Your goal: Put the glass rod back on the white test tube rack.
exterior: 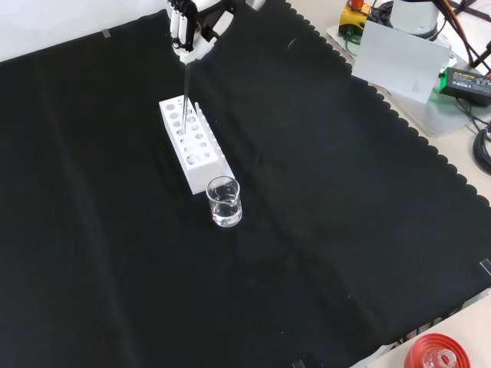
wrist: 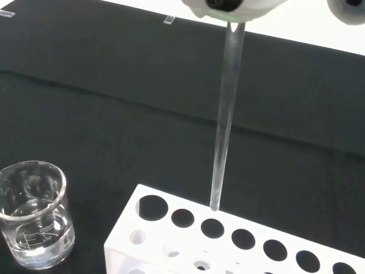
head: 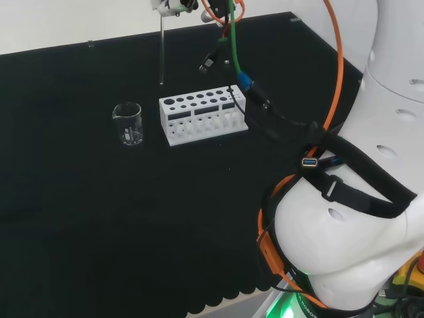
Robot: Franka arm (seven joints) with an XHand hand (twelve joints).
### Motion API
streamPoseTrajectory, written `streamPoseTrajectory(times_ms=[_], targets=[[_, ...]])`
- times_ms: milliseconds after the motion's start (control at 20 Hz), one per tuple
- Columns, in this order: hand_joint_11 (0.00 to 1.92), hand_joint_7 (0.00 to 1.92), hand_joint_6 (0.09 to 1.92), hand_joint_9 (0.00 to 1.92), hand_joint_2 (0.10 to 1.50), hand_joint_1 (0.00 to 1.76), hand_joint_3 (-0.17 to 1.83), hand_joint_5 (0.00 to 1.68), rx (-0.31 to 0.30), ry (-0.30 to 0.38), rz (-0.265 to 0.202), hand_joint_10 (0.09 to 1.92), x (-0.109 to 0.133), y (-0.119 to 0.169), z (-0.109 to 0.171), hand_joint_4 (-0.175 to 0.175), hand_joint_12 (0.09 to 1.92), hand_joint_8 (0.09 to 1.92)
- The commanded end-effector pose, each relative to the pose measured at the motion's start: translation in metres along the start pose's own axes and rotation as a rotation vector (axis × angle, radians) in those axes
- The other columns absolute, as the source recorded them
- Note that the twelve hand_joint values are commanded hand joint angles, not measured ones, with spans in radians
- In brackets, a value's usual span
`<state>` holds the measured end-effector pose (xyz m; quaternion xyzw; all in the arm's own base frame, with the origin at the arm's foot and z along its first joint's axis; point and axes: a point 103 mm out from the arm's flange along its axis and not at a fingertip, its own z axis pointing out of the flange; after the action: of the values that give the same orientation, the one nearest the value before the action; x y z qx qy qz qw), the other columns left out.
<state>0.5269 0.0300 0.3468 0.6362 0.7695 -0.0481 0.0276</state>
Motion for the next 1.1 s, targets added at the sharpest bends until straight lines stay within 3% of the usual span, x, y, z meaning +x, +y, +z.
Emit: streamPoseTrajectory(times_ms=[50,1100], targets=[[1.61,1.46,0.09,1.84,1.04,1.33,-0.17,1.42,-0.004,0.007,-0.001,0.14,-0.001,-0.001,0.0,-0.175,0.54,0.44],[1.61,1.46,0.09,1.84,1.04,1.33,-0.17,1.42,0.015,0.015,-0.003,0.14,-0.007,0.002,0.012,-0.175,0.54,0.44]])
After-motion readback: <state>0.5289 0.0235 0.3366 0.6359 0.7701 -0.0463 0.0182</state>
